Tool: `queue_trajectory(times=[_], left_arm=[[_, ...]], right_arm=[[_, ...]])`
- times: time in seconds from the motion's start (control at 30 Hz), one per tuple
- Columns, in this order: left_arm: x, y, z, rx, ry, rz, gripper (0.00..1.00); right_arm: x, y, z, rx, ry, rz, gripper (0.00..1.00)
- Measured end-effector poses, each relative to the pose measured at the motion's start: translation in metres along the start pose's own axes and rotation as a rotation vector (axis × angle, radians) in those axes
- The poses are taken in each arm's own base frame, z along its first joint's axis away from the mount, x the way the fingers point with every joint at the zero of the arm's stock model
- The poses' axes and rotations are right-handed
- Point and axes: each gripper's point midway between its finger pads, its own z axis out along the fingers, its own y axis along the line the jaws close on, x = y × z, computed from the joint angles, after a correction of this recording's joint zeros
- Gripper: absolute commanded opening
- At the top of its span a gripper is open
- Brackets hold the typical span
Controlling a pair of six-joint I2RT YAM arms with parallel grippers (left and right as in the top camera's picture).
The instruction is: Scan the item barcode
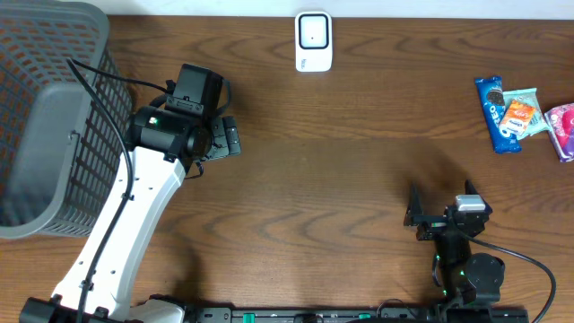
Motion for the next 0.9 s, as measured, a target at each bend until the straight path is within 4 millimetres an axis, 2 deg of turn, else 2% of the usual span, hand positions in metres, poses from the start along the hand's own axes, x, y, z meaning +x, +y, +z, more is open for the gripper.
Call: queue_trajectory(times=[0.9], left_arm=[[0.0021,0.0016,0.0002,-0.005,0.010,0.000,0.98]], right_arm=[[0.0000,0.0000,0.0000,0.000,0.000,0.000,0.99]])
